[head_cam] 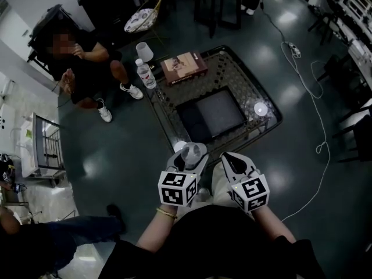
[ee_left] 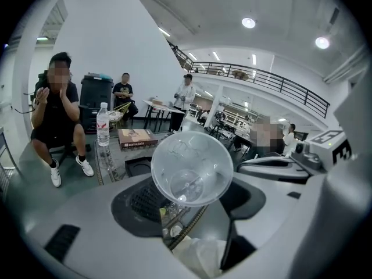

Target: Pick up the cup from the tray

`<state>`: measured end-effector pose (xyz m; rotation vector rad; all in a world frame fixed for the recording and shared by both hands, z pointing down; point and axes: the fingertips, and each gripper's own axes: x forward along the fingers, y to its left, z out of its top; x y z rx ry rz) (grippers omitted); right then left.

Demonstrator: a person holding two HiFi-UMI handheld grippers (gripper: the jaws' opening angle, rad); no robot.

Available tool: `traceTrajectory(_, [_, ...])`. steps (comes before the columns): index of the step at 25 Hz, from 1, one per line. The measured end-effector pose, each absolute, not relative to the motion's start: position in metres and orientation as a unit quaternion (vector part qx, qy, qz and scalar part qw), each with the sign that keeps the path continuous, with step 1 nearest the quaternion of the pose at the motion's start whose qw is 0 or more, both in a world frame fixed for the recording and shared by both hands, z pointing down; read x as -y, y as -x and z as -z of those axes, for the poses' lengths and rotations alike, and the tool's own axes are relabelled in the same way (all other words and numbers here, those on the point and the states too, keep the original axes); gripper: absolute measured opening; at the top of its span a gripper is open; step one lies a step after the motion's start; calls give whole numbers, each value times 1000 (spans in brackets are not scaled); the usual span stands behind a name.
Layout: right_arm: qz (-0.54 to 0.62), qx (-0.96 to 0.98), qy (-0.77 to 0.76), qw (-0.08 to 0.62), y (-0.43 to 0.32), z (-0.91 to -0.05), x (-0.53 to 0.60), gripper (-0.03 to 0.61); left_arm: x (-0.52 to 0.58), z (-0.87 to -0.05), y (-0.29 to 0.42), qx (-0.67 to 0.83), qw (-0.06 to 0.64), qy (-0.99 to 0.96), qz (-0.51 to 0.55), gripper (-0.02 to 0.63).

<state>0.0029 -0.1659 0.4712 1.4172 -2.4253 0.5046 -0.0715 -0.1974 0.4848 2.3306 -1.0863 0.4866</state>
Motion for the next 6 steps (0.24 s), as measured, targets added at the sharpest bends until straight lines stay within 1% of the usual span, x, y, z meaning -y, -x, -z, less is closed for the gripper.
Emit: traceTrajectory(6, [-172,842,-491,144,-5,-471,169,11,204,-490,72,409,249,-857,-190,290])
